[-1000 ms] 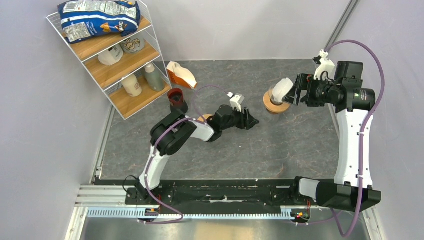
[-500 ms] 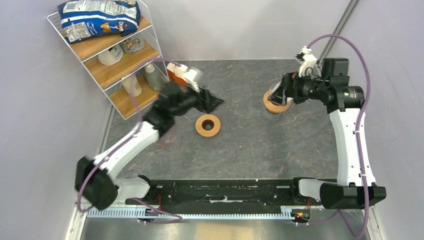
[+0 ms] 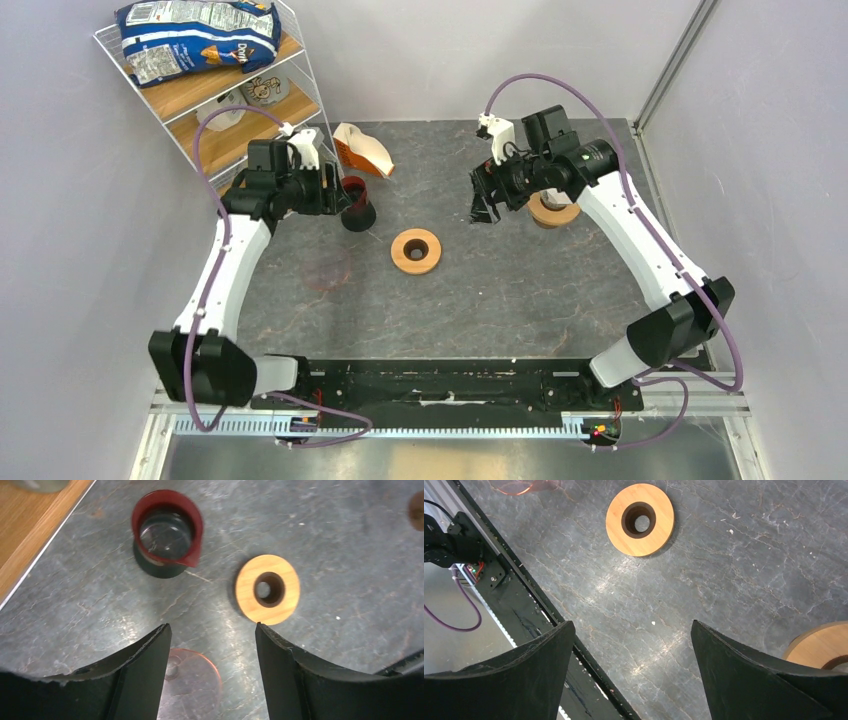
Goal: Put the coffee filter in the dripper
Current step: Pick up the coffee server from the center of the board.
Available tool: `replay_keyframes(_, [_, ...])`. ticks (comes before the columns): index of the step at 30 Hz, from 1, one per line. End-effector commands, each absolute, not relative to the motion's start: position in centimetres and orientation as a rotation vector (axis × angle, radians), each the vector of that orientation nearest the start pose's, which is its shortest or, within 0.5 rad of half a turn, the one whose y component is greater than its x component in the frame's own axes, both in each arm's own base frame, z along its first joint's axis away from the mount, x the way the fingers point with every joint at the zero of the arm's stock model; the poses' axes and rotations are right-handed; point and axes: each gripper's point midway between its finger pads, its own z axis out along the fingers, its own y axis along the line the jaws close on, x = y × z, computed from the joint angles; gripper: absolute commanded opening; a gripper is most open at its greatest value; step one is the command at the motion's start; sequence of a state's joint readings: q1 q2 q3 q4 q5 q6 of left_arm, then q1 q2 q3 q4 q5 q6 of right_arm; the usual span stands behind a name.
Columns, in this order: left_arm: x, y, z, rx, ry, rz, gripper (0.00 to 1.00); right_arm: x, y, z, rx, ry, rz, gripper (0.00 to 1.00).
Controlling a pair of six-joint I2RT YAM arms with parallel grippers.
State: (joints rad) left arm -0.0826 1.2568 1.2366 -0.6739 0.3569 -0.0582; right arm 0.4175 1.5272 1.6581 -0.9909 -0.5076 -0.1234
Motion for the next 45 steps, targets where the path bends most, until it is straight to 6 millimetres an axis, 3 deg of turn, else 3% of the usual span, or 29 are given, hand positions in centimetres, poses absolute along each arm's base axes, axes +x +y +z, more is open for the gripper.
replay_keyframes(1, [36.7,-6.4,22.4,0.157,2.284,-0.290,0.68,31.0,21.9,28.5,-0.889,2.200,0.645,0.94])
replay_keyframes(4, [39.5,-5.2,21.9,0.072,2.279,-0.209,0.67,30.6,21.5,28.5,-0.884,2.215,0.624,0.94])
replay_keyframes(6, [40.8,-5.9,21.9,0.113,2.260,-0.242,0.69,30.1,21.2,28.4,-0.882,2.224,0.616,0.95])
replay_keyframes(10, [41.8,-7.6,22.3,0.289,2.230,-0.323,0.89,29.3,20.6,28.2,-0.871,2.238,0.603,0.95])
replay_keyframes(16, [43.0,-7.7,21.0,0.127,2.324,-0.301,0.92,29.0,20.3,28.1,-0.860,2.244,0.598,0.95])
replay_keyframes(19, [43.0,-8.6,20.0,0.106,2.368,-0.345,0.93,29.2,20.4,28.0,-0.859,2.246,0.594,0.95])
replay_keyframes(27, [42.7,-9.7,17.3,0.100,2.451,-0.258,0.94,29.4,20.5,27.7,-0.860,2.256,0.596,0.95])
replay_keyframes(33, [43.3,-9.1,15.5,0.061,2.482,-0.164,0.95,29.6,20.4,27.8,-0.860,2.255,0.586,0.95])
replay_keyframes(38, [43.8,-8.3,15.1,0.011,2.484,-0.095,0.96,29.5,20.3,27.8,-0.856,2.256,0.580,0.95])
replay_keyframes(45, [44.0,-8.9,15.3,0.059,2.453,-0.072,0.96,29.5,20.3,27.6,-0.858,2.260,0.579,0.96])
